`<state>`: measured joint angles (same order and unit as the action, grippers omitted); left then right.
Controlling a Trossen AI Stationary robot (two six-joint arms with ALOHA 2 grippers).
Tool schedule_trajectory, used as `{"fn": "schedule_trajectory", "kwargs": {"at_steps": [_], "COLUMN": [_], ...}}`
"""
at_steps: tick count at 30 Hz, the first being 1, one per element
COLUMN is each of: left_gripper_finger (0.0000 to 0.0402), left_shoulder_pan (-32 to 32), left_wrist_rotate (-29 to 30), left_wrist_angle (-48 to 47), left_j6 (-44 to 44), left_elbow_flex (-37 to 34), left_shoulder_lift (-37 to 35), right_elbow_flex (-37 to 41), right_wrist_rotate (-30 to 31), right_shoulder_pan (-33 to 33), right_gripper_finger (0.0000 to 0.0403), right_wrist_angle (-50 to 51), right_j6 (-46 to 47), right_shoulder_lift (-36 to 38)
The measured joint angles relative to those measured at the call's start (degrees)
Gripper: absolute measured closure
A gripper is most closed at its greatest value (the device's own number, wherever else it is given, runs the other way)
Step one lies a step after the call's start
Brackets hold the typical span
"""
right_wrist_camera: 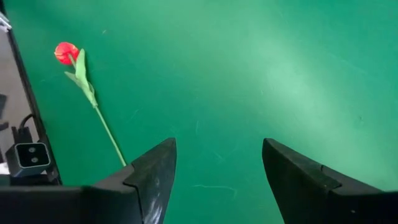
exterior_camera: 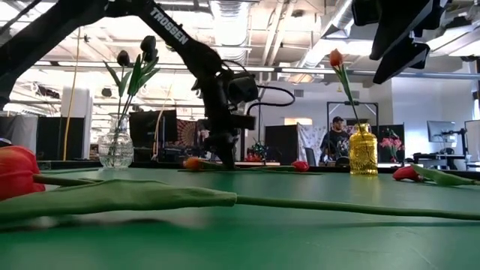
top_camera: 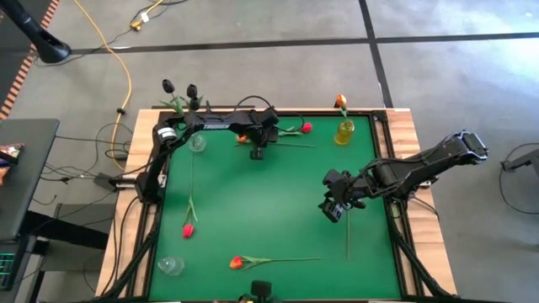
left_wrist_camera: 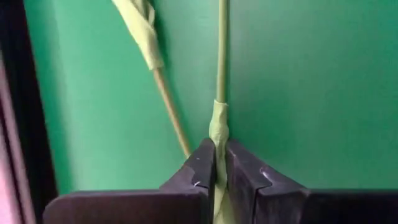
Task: Sort flowers into vase by color
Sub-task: Put the top orange flower into the yellow vase
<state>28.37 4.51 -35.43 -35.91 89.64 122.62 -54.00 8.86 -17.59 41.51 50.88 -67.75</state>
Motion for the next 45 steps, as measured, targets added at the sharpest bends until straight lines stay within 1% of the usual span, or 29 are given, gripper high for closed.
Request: {"fn": "schedule_trajectory", "kwargs": {"at_steps": [3, 6, 11, 14, 18, 20, 23, 27, 30, 32, 35, 38, 45], "left_gripper_finger": [0.0393, 0.0397, 0.0399, 0.0399, 0.0399, 0.0399, 0.0399, 0.0399, 0.0399, 0.0399, 0.0399, 0.0399, 0.0400], "left_shoulder_pan": [-1.21, -2.43, -4.76, -6.24, -8.61, -9.85, -11.46, -13.06, -13.97, -14.43, -14.83, -15.46, -18.21], "left_wrist_rotate": [0.50, 0.07, -0.38, -1.70, -4.35, -4.53, -4.52, -4.47, -3.77, -3.74, -3.69, -2.86, -3.07], "left_wrist_angle": [-4.67, -13.53, -24.20, -28.12, -30.86, -32.02, -35.43, -41.21, -43.58, -44.63, -45.90, -46.42, -46.37], "left_j6": [0.15, 1.97, 3.79, 5.40, 8.61, 10.14, 11.56, 14.49, 16.87, 18.63, 21.53, 23.65, 24.76], "left_elbow_flex": [4.33, 9.60, 15.66, 17.05, 17.05, 17.07, 17.10, 17.10, 17.10, 17.10, 17.10, 17.10, 17.10], "left_shoulder_lift": [-0.44, -0.54, -1.01, -2.67, -6.06, -8.10, -10.57, -12.61, -13.33, -13.43, -13.46, -13.46, -13.46], "right_elbow_flex": [0.00, 0.00, 0.00, 0.00, 0.00, 0.00, 0.00, 0.00, 0.00, 0.00, -0.02, -0.04, -0.04], "right_wrist_rotate": [0.04, 0.04, 0.05, 0.04, 0.04, 0.06, 0.04, 0.07, 0.28, 1.84, 5.86, 8.25, 7.76], "right_shoulder_pan": [0.28, 0.97, 2.07, 2.48, 2.82, 2.60, 2.60, 2.87, 3.90, 4.85, 6.65, 9.03, 14.88], "right_gripper_finger": [0.0137, 0.0137, 0.0137, 0.0137, 0.0137, 0.0137, 0.0137, 0.0137, 0.0137, 0.0137, 0.0137, 0.0137, 0.0137], "right_wrist_angle": [-0.65, -1.37, -1.32, -1.39, -2.17, -3.83, -8.20, -14.56, -18.50, -20.07, -21.76, -23.28, -25.19], "right_j6": [-1.61, -2.74, -2.86, -3.01, -7.69, -11.24, -19.04, -31.69, -41.25, -47.33, -55.35, -59.41, -59.73], "right_shoulder_lift": [0.00, 0.00, 0.00, 0.00, 0.00, 0.00, 0.00, 0.00, 0.00, -0.09, -1.09, -2.90, -10.08]}}
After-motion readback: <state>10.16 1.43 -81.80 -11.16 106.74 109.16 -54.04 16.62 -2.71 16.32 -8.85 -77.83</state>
